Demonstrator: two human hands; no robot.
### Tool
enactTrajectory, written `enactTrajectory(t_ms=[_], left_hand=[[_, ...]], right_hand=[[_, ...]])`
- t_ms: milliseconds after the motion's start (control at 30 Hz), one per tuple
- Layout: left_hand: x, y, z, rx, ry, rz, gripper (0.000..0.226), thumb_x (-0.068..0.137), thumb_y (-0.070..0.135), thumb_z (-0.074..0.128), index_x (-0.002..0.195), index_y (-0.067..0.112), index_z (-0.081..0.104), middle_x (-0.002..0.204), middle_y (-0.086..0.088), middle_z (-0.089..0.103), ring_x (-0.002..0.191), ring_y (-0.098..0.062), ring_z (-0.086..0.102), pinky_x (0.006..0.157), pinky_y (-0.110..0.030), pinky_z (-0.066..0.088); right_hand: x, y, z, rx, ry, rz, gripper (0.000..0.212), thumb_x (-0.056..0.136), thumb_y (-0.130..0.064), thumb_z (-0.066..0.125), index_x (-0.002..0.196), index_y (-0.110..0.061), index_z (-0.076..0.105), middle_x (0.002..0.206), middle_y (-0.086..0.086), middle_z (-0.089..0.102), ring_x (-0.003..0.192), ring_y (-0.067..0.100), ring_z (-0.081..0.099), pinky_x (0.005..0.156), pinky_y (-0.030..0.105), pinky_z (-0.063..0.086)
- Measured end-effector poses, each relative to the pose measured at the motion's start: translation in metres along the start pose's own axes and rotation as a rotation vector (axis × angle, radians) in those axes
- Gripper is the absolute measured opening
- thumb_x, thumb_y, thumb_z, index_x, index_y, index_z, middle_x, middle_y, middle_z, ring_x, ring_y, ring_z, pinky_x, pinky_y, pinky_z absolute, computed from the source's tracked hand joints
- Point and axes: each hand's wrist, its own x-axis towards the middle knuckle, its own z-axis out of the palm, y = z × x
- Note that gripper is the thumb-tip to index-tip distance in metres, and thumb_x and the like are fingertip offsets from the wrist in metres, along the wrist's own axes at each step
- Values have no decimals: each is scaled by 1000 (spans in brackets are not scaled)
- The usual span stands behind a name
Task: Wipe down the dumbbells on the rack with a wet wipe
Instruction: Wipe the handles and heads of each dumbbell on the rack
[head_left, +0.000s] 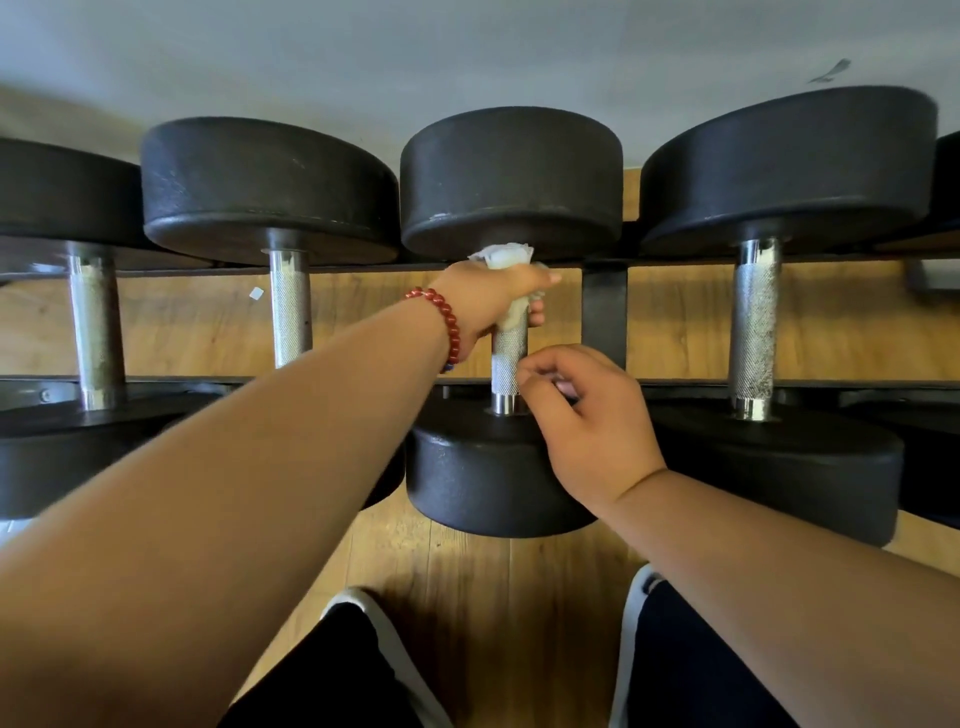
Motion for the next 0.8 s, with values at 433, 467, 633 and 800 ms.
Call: enactTrajectory(t_ms=[433,467,633,800], left_hand=[[-3,-18,17,295,331,131,25,87,38,69,93,16,60,76,1,67,68,-8,62,61,-20,48],[-1,-17,12,258,278,122,22,86,36,70,92,16,63,74,3,67,67,-7,63,61,-20,49],[1,-12,-8,-36,-176,-3,7,90,17,66,93,12,61,76,0,63,75,-10,66,78,-26,56],[0,-18,-10,-73,48,24,54,78,37,78,118,8,54,111,-5,65,103,-16,62,94,-32,50]], right_hand=[[-1,-4,-1,-11,-20,16,15,89,-32,56,89,-23,68,91,-12,61,90,2,57,81,22,48],[0,-3,-1,-7,-18,14,15,89,-32,56,89,-23,68,91,-12,61,91,2,57,81,21,48],[0,-1,-1,3,-15,1,10,91,-26,59,90,-23,69,91,-14,61,90,3,58,79,20,48],[0,-3,-1,0,-28,11,19,87,-35,54,90,-24,68,93,-14,61,91,1,58,77,13,46]])
